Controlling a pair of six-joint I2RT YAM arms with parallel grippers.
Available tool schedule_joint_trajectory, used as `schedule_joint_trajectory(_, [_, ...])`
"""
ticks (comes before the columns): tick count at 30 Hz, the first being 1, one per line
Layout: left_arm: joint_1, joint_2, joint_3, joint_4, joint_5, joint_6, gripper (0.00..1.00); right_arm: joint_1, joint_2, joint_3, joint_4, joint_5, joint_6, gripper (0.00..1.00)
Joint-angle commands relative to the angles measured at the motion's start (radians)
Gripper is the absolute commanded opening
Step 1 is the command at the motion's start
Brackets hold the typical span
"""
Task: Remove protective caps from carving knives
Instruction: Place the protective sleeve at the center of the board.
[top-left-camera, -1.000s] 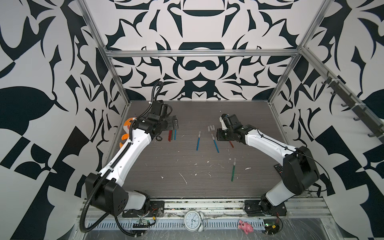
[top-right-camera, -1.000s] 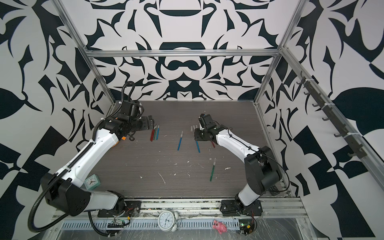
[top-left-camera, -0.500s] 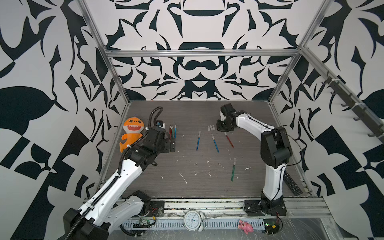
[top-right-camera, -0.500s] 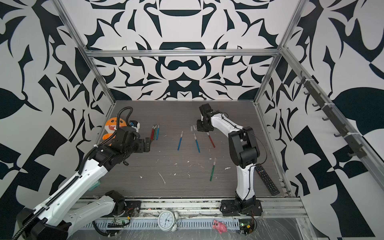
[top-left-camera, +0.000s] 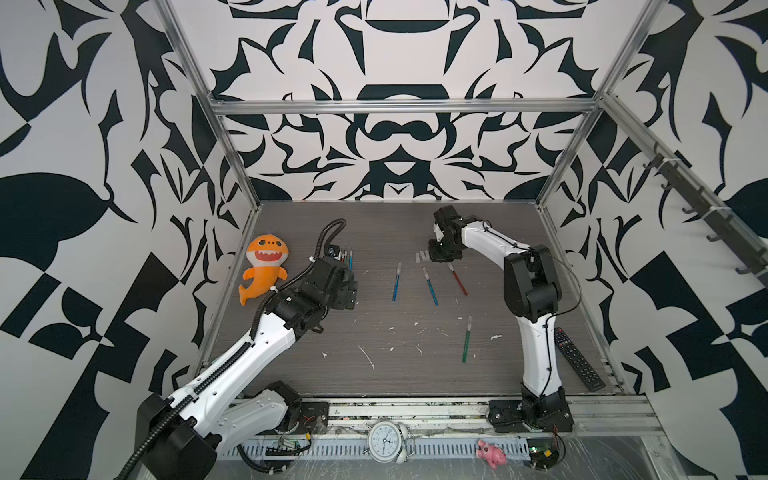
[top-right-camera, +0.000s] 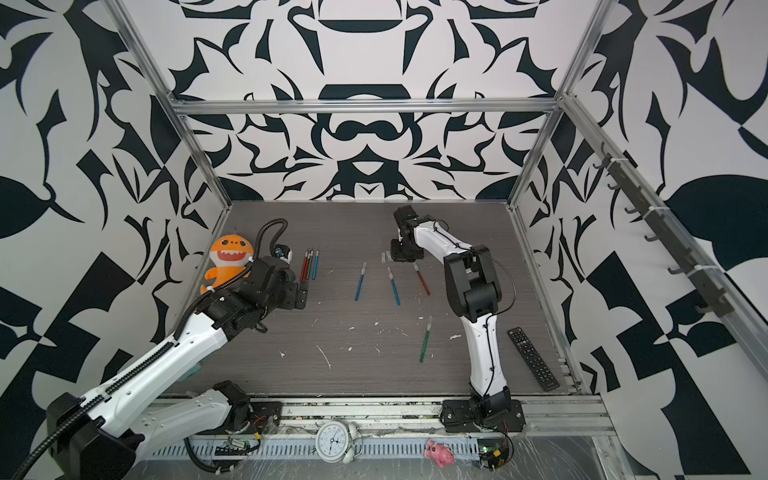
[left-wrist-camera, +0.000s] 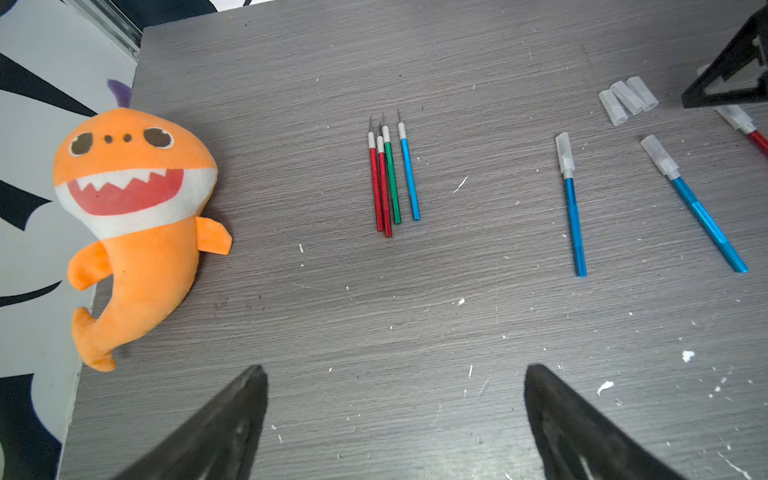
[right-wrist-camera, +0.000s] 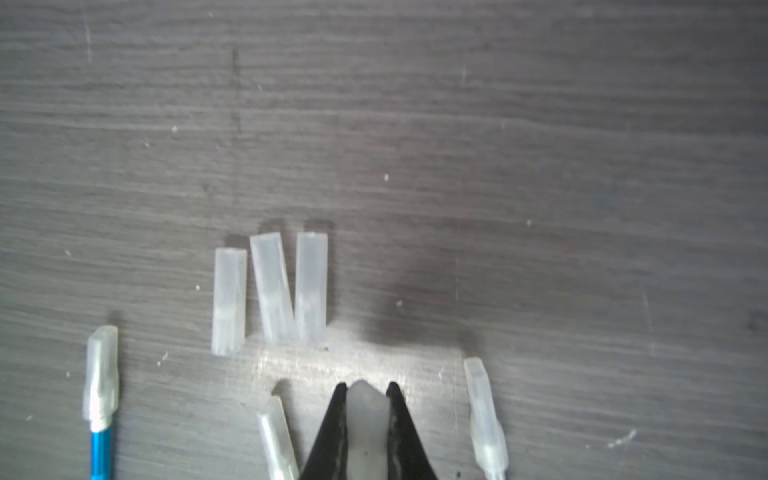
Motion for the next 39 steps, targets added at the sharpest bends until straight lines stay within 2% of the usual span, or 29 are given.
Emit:
schedule_joint_trajectory(1, [-0.001,-0.002,0.026,-0.02,-0.008,-0.004,0.99,-0.003,0.004,0.063,-0.046,0.017,-0.019,0.0])
schedule_joint_trajectory(9, [-0.001,-0.003,0.029,-0.022,0.0,-0.005,0.99,-0.005,0.041,0.113,-0.069,0.018,-0.018,0.0])
schedule_joint_trajectory(13, [-0.002,-0.003,0.031,-0.025,0.004,-0.007,0.99,-0.004,0.061,0.135,-0.077,0.02,-0.018,0.1])
schedule_joint_trajectory(20, [-0.001,-0.001,0.03,-0.026,0.009,-0.006,0.99,-0.005,0.09,0.156,-0.091,0.025,-0.025,0.12])
schedule_joint_trajectory(28, [0.0,0.003,0.031,-0.028,0.009,-0.006,0.99,-0.007,0.098,0.162,-0.095,0.024,-0.022,0.23])
schedule_joint_trajectory(34, [-0.001,0.003,0.032,-0.027,0.011,-0.006,0.99,-0.006,0.104,0.161,-0.095,0.025,-0.024,0.21])
schedule_joint_trajectory(39, [-0.001,0.0,0.031,-0.027,0.012,-0.005,1.0,-0.008,0.112,0.166,-0.096,0.026,-0.022,0.13])
